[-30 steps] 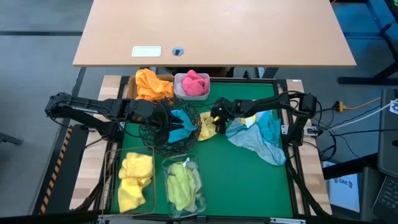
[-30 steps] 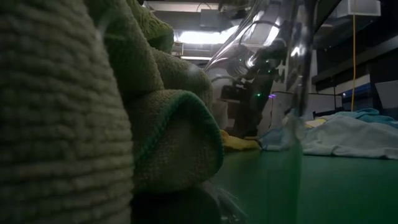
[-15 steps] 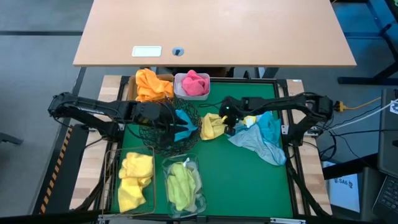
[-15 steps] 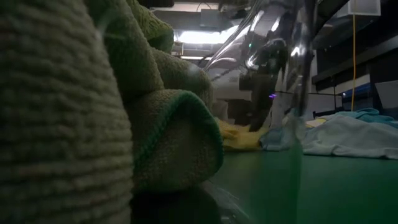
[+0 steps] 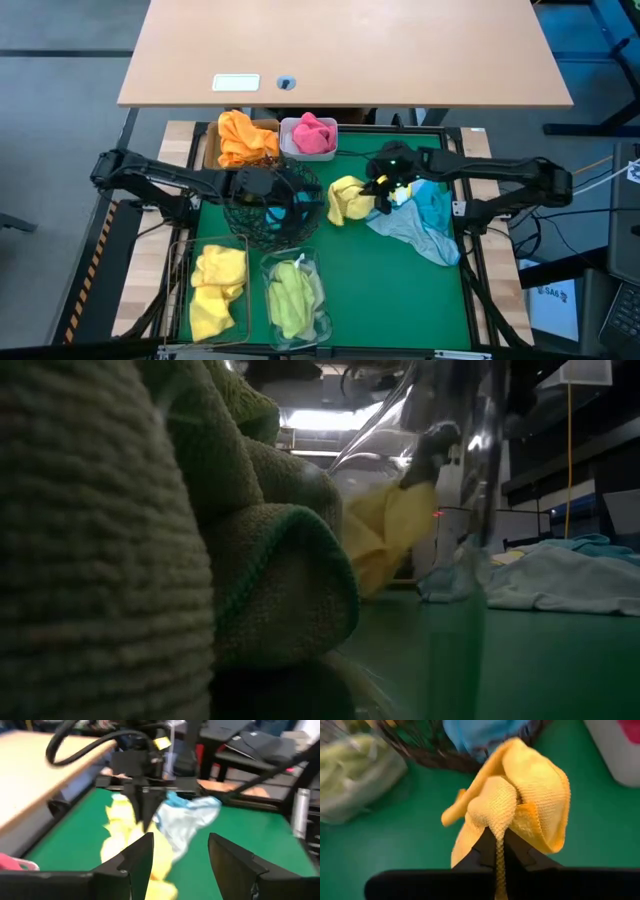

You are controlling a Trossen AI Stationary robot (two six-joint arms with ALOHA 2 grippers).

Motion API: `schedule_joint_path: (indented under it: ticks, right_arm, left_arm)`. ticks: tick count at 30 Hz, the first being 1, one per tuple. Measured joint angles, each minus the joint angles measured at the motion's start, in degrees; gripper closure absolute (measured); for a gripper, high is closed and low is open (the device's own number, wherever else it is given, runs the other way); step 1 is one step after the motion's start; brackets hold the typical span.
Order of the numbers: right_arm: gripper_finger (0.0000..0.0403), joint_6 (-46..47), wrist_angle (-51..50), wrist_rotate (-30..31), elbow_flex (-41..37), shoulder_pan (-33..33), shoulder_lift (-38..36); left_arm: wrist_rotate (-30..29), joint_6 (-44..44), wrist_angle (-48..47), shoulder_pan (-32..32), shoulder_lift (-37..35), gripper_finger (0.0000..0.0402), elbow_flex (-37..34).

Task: Sort microfiber towel by color & place in baskets
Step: Put the yellow microfiber towel into the wire basket

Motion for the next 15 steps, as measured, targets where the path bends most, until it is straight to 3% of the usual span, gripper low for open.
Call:
schedule_joint_path:
  ticks: [5,15]
  right_arm:
    - [0.0396,0.9,0.6,-2.2,0.0,0.0,-4.2]
    - [0.0395,2.2,4.4,-8.7,0.1,0.0,-6.7]
  left_arm:
    - [-3.9,3.6,6.8,0.6,4.6,0.0219,0.0]
    - [-4.0,5.1,18.0,2.6,14.5,0.0219,0.0]
